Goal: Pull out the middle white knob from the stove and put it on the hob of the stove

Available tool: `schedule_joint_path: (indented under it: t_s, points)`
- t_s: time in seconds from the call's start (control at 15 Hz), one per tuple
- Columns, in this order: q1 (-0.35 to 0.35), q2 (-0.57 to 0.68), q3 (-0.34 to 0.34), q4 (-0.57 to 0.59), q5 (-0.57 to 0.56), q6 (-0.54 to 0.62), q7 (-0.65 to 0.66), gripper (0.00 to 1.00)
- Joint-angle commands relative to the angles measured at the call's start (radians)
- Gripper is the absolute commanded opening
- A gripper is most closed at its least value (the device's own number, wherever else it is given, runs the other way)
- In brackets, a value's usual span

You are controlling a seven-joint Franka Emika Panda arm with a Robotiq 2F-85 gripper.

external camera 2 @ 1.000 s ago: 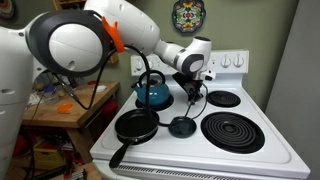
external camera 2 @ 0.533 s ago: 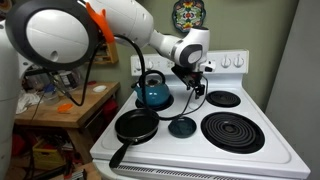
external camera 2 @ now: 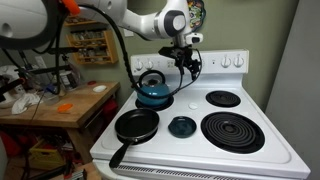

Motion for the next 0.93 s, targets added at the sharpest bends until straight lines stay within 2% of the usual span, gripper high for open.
schedule_joint_path:
  t_s: [0.0, 0.2, 0.47, 0.87]
  points:
    - [0.042, -0.107, 0.006, -0.019, -0.160, -0.132, 0.089, 1.00]
    - [0.050, -0.141, 0.030, 0.014, -0.267, -0.213, 0.136, 1.00]
    - [0.043, -0.144, 0.055, 0.051, -0.367, -0.212, 0.166, 1.00]
    - [0.032, -0.141, 0.063, 0.067, -0.364, -0.195, 0.160, 1.00]
